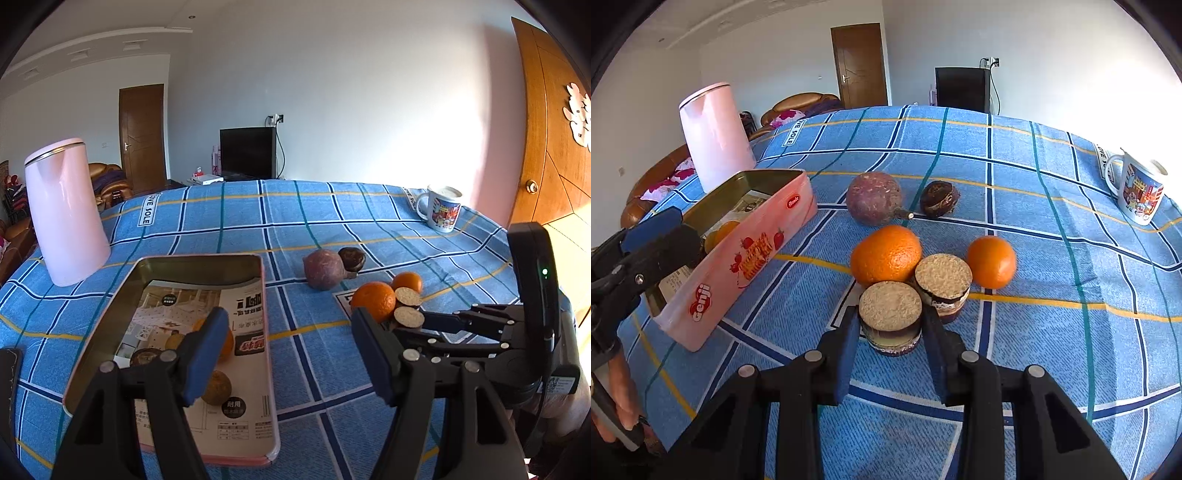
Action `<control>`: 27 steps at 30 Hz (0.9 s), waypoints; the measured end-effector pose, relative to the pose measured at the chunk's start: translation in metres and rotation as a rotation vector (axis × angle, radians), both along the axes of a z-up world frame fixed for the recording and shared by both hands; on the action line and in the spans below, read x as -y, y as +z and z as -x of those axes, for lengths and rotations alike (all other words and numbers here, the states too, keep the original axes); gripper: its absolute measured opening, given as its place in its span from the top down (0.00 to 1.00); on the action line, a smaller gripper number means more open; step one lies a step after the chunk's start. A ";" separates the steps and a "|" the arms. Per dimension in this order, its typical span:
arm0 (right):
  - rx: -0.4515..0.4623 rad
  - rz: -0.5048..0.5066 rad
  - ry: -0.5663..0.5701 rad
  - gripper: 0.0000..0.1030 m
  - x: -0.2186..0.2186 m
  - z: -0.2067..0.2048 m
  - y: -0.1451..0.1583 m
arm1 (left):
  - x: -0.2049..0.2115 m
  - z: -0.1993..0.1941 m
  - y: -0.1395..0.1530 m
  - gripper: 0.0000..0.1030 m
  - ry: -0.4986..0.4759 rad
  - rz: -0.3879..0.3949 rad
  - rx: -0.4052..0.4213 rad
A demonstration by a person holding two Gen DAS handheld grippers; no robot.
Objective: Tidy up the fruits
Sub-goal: 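Grasp a round crumb-topped cake with the right tool, then grasp an orange with the left tool while the right tool holds the cake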
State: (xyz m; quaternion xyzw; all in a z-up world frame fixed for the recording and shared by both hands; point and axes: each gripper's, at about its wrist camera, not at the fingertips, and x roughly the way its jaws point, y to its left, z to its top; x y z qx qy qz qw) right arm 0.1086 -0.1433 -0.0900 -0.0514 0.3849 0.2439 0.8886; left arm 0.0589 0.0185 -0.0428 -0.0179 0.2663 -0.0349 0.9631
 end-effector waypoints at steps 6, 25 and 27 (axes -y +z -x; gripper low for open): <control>0.099 -0.065 -0.078 0.65 0.031 0.016 0.015 | 0.022 -0.016 -0.002 0.31 -0.064 0.018 -0.040; 0.082 -0.102 -0.200 0.65 0.087 0.001 0.006 | 0.072 -0.090 -0.035 0.32 -0.125 0.043 -0.240; 0.085 -0.094 -0.195 0.65 0.086 0.002 0.006 | 0.064 -0.095 -0.037 0.33 -0.125 0.096 -0.253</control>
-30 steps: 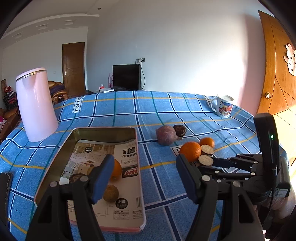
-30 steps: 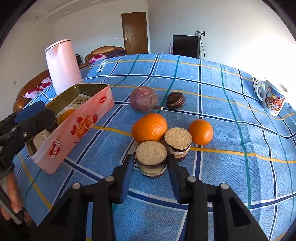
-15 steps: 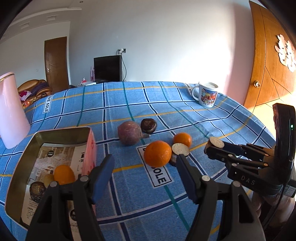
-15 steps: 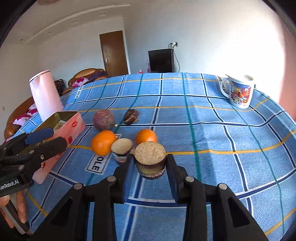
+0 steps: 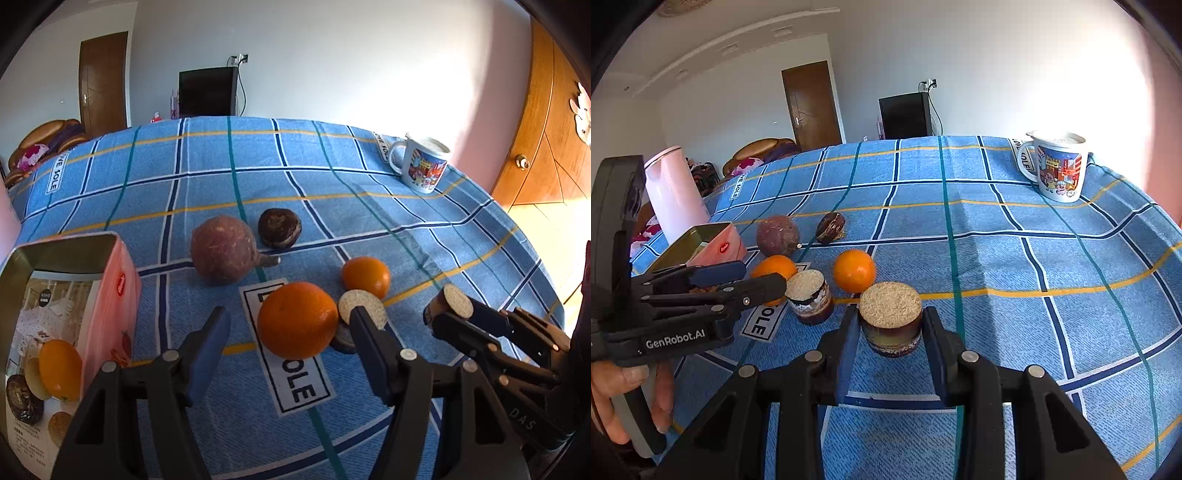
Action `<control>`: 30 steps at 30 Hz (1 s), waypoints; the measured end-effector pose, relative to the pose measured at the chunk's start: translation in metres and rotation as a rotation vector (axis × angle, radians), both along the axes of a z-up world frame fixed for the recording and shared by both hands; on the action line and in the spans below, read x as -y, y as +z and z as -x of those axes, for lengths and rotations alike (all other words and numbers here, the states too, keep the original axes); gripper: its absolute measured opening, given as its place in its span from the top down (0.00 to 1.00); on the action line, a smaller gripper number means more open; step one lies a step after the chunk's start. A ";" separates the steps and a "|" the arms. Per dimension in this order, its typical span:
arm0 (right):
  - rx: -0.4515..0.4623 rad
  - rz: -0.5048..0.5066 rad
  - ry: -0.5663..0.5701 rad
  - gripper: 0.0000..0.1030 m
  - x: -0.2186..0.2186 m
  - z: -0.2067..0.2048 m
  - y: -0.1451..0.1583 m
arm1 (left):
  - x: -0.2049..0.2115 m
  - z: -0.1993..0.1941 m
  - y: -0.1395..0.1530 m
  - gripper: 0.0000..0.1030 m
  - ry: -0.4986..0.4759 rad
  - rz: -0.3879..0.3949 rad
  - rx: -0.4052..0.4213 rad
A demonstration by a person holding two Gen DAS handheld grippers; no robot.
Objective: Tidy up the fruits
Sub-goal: 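Grasp an orange with the left tool while the right tool holds the cake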
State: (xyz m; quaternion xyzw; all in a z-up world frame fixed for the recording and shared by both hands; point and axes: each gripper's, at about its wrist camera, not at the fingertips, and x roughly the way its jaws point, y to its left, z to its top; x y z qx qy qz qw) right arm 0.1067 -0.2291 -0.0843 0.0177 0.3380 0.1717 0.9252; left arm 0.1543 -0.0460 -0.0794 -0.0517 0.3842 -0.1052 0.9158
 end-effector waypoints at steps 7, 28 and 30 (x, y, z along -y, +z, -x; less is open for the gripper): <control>0.011 0.011 0.001 0.65 -0.001 0.002 0.000 | -0.008 0.005 0.001 0.34 0.031 0.016 0.006; 0.044 0.025 0.013 0.65 -0.004 0.008 0.003 | -0.014 0.014 0.005 0.55 -0.037 0.083 0.026; 0.050 0.026 0.018 0.65 -0.004 0.008 0.003 | -0.014 0.018 0.007 0.55 -0.037 0.081 0.039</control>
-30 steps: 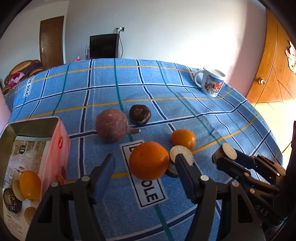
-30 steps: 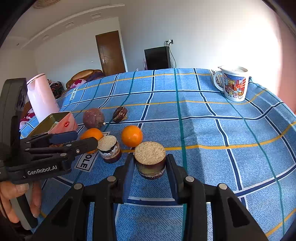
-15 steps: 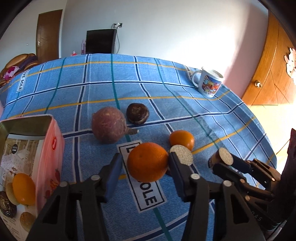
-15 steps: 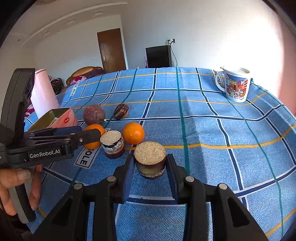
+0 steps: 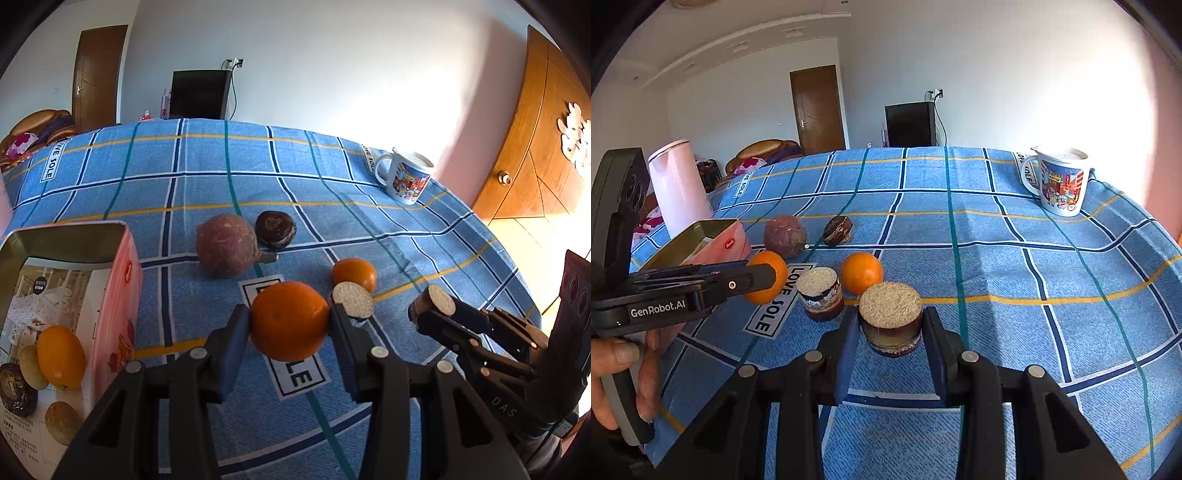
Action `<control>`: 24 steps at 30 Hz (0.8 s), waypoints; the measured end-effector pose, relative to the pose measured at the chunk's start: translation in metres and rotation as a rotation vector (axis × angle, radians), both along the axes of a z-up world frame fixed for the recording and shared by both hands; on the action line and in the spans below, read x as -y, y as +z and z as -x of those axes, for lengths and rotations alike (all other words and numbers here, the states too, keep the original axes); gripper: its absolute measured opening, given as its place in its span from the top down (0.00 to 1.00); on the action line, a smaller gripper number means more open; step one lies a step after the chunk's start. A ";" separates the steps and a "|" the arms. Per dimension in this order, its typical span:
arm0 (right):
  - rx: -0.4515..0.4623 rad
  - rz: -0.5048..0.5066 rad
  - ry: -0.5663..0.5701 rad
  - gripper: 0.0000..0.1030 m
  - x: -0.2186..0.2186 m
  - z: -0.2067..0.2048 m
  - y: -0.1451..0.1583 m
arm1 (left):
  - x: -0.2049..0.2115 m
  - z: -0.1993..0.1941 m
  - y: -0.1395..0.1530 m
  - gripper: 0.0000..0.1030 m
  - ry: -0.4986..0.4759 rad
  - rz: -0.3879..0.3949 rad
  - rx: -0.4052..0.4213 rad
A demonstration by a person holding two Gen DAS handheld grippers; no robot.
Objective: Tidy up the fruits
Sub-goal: 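Grasp an orange with the left tool while the right tool holds the cake, then lift the orange with the left tool while the right tool holds the cake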
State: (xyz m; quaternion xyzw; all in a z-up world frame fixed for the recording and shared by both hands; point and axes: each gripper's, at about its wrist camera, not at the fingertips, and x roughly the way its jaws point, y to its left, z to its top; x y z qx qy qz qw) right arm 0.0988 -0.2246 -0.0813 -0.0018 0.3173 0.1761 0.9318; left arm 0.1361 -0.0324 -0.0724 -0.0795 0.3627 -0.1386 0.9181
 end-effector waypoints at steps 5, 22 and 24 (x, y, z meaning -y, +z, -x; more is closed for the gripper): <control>0.015 -0.003 0.006 0.65 0.000 0.002 0.001 | 0.003 0.015 0.010 0.55 0.019 -0.039 0.076; 0.130 -0.010 0.033 0.65 -0.002 0.020 0.009 | 0.017 0.039 0.023 0.55 0.036 -0.121 0.221; 0.141 -0.011 0.034 0.65 -0.002 0.022 0.010 | 0.017 0.041 0.025 0.55 0.039 -0.123 0.233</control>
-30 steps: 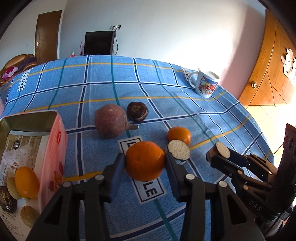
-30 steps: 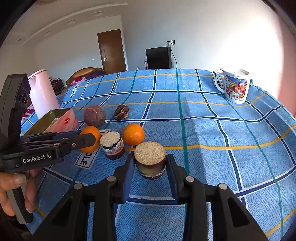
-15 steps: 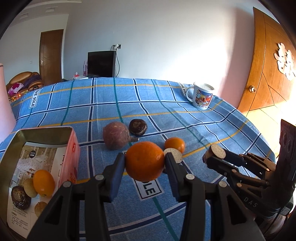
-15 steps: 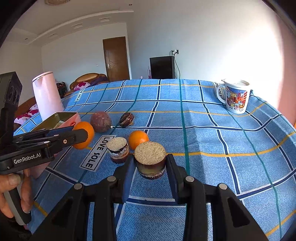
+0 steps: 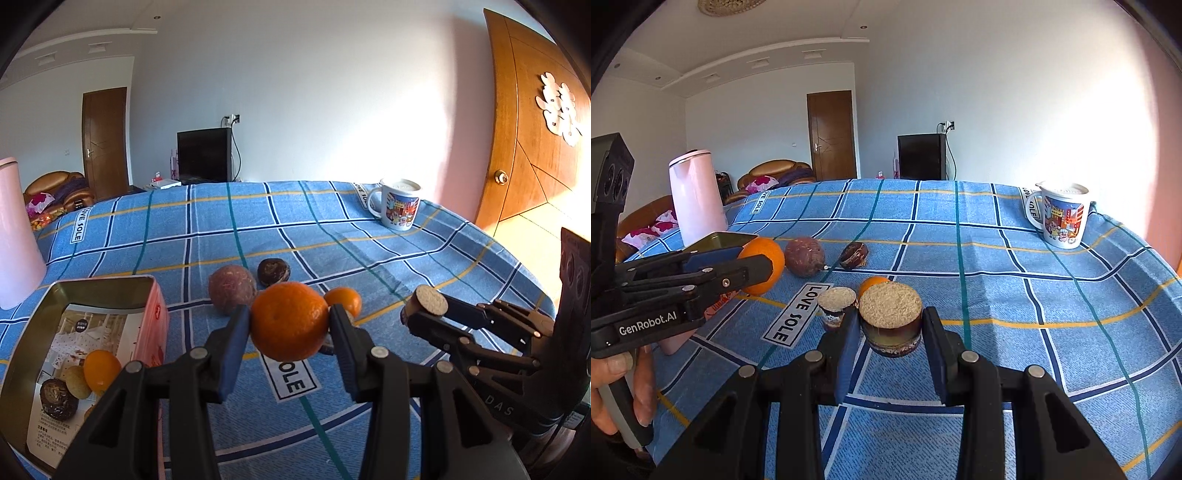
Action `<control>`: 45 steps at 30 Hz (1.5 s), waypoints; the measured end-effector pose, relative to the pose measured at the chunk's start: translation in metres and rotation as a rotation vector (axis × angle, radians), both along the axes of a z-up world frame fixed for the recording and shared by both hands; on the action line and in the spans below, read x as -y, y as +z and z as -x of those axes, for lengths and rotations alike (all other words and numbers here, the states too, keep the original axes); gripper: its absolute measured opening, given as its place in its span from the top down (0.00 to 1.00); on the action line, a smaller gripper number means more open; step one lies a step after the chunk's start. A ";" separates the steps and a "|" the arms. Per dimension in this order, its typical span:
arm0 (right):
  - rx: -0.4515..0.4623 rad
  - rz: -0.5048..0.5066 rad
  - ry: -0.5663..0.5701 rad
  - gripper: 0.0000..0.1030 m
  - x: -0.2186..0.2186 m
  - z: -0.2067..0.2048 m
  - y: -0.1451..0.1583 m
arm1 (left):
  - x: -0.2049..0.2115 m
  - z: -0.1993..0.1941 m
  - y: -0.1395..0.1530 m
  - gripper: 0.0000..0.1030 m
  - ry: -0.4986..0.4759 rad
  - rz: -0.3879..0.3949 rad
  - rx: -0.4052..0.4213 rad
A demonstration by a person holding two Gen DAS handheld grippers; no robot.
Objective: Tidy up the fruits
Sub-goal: 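Lift the orange with the left tool while the right tool holds the cake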
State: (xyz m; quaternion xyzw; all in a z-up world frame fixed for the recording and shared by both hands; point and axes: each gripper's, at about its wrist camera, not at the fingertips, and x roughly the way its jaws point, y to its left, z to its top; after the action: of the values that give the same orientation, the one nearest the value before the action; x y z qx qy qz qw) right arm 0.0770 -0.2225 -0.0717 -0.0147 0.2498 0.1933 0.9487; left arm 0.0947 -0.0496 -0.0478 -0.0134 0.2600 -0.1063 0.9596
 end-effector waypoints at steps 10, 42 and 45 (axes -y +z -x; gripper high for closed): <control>0.045 -0.006 0.006 0.65 0.001 0.007 0.002 | -0.002 0.010 0.004 0.55 0.016 -0.001 0.050; 0.182 -0.039 0.020 0.65 0.005 0.029 0.009 | 0.006 0.035 0.011 0.55 0.022 -0.041 0.170; 0.194 -0.041 0.022 0.65 0.005 0.032 0.009 | 0.006 0.038 0.012 0.55 0.021 -0.046 0.180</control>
State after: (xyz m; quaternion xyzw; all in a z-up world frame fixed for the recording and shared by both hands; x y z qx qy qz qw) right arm 0.0453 -0.2270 -0.0628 -0.0166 0.1525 0.2063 0.9664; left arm 0.0567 -0.0559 -0.0361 0.0158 0.1751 -0.0909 0.9802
